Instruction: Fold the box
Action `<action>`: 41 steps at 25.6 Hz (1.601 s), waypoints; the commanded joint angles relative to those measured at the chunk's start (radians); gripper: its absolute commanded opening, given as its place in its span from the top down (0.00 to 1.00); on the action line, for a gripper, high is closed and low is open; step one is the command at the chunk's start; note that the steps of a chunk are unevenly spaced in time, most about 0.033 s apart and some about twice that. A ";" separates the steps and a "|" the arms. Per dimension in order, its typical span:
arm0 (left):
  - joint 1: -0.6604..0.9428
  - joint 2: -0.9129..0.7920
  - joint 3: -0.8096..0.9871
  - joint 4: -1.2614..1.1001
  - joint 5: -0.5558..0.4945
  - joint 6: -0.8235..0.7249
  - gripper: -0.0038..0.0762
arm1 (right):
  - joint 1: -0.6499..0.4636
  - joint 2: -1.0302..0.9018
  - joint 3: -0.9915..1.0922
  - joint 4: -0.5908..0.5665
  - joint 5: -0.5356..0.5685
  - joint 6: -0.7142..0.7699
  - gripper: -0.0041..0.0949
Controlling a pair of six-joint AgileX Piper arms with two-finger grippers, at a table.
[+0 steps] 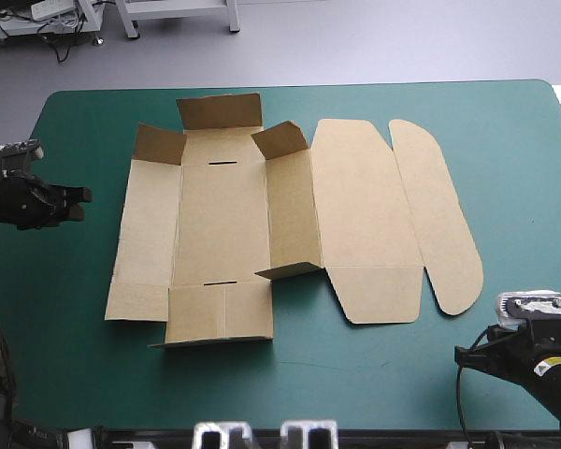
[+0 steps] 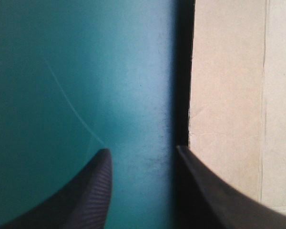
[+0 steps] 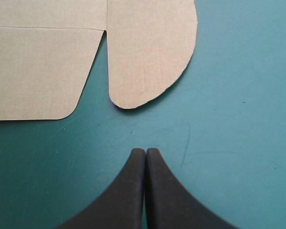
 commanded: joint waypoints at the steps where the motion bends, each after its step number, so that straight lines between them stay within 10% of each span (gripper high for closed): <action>1: 0.001 0.022 -0.016 -0.046 0.017 0.003 0.36 | 0.002 0.008 -0.023 0.016 -0.045 -0.004 0.97; 9: 0.001 0.195 -0.014 -0.227 0.164 0.040 0.40 | 0.002 0.008 -0.023 0.016 -0.053 -0.004 0.97; 30: -0.205 0.235 0.103 -0.382 0.145 0.029 0.41 | 0.002 0.008 -0.023 0.016 -0.051 -0.004 0.97; 37: -0.223 0.235 0.098 -0.375 0.118 0.015 0.94 | 0.002 0.008 -0.023 0.016 -0.051 -0.004 0.97; 41: -0.223 0.235 0.058 -0.272 0.165 0.015 0.96 | 0.002 0.008 -0.023 0.016 -0.051 -0.004 0.97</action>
